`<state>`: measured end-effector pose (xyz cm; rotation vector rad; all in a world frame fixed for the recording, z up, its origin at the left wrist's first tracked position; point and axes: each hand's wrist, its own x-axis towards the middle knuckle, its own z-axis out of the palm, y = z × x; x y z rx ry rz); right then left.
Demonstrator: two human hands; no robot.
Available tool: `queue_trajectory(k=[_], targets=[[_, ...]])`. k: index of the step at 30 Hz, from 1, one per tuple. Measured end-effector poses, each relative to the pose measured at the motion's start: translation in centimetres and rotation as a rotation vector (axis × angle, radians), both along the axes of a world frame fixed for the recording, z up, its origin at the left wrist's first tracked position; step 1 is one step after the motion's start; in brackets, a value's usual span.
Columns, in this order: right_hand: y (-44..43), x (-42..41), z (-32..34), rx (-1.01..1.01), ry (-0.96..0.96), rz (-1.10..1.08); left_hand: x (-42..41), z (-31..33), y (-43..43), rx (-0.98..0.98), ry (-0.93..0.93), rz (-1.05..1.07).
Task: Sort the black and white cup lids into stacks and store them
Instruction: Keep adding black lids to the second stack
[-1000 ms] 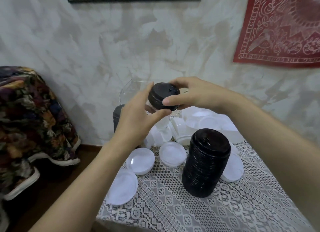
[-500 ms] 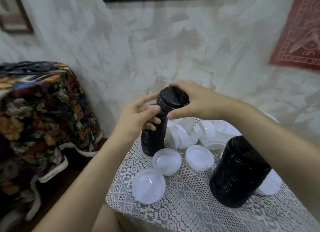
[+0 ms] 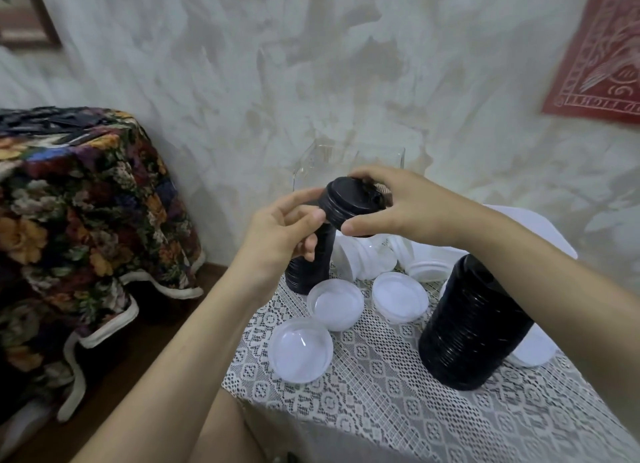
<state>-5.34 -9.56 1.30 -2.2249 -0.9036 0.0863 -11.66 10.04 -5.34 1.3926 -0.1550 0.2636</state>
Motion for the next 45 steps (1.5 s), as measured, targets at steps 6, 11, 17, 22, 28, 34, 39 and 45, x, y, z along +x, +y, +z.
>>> queue_trajectory(k=[6,11,17,22,28,34,39,45], targets=[[-0.7,-0.2,0.0,0.089,0.093,0.015,0.0,0.7,-0.2,0.003,-0.014,-0.006],[-0.8,-0.3,0.0,0.108,0.125,0.026,0.2,0.7,-0.3,-0.02,-0.002,-0.02],[-1.5,-0.3,0.3,0.111,0.156,0.024,0.7,0.9,-0.6,-0.007,-0.011,-0.039],[-2.5,-0.5,0.6,0.122,0.173,0.025,0.9,1.0,-1.3,0.024,-0.013,-0.061],[-3.1,-0.2,0.5,0.124,0.203,0.011,1.2,0.9,-1.8,0.058,-0.017,-0.064],[-3.8,0.7,0.6,0.071,0.049,-0.115,2.0,0.5,-4.6,-0.091,0.053,0.018],[-4.6,0.6,0.2,-0.04,-0.027,-0.164,2.0,-1.0,-6.2,-0.158,0.122,-0.098],[-5.3,0.5,0.2,-0.005,0.089,-0.073,2.1,-2.0,-6.5,-0.323,0.144,-0.27]])
